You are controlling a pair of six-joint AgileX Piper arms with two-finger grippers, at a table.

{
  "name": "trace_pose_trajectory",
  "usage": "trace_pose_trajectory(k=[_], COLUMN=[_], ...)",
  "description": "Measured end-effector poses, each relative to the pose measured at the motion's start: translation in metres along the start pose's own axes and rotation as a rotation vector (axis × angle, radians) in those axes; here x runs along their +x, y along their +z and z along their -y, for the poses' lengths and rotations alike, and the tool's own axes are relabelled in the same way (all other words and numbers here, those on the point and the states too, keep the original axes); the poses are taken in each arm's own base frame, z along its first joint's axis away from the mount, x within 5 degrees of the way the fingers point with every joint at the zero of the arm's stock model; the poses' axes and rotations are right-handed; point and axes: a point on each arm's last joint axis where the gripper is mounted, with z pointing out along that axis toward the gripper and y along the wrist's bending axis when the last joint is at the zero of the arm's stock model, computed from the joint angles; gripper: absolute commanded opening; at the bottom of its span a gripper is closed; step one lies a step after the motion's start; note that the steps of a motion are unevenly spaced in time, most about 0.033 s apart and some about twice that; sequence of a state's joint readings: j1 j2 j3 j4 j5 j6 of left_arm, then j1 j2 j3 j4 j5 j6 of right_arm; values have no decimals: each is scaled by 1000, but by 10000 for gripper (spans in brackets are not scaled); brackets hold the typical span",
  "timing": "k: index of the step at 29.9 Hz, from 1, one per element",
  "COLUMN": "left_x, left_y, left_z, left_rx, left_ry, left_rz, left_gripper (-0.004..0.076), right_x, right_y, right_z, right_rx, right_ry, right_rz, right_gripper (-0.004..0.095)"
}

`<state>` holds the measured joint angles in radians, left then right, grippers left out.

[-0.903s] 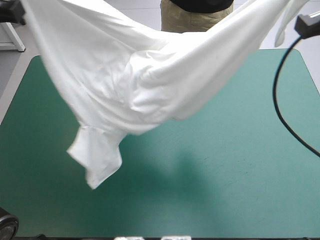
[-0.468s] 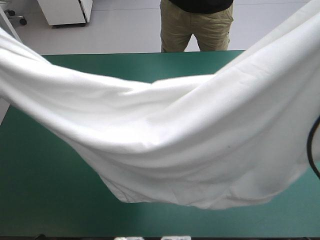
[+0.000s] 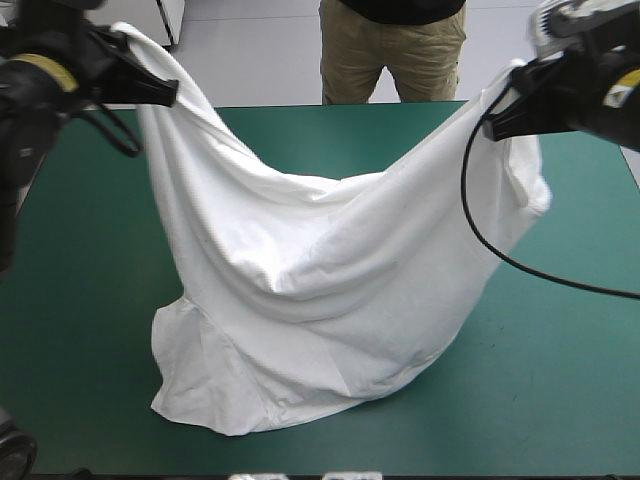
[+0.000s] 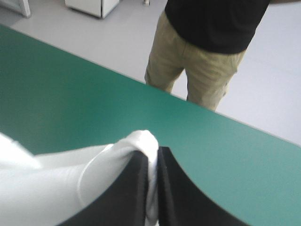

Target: Fold the cloth

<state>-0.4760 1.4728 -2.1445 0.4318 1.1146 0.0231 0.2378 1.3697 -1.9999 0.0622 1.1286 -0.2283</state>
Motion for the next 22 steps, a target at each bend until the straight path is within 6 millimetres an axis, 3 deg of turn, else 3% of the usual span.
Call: trace_pose_trajectory(k=[4,8,12,16,19,22], left_x=[33,64,86,106,122,140], left_y=[81,148,193,224,242,256], left_z=[30,42,40,35,26,11], left_rx=[-30,-43,-55,-67,-89,-110], left_ry=[22,-33,-60,-62,-78,-124], left_rz=[-129,-193,-211,-237,-268,-316], left_gripper=[-9,-9,-9,-9,-9,-8], right_x=[36,59,75,96,114,126], right_y=[84,149,205,252,286,309], right_z=[0,3,3,2,0,-1], right_rx=[0,19,24,25,17,12], right_ry=[-3,-21,-20,-20,-19,-18], right_rz=[-144,-184,-168,-164,-204,-226], right_gripper=[-13,-13,-13,12,154,425])
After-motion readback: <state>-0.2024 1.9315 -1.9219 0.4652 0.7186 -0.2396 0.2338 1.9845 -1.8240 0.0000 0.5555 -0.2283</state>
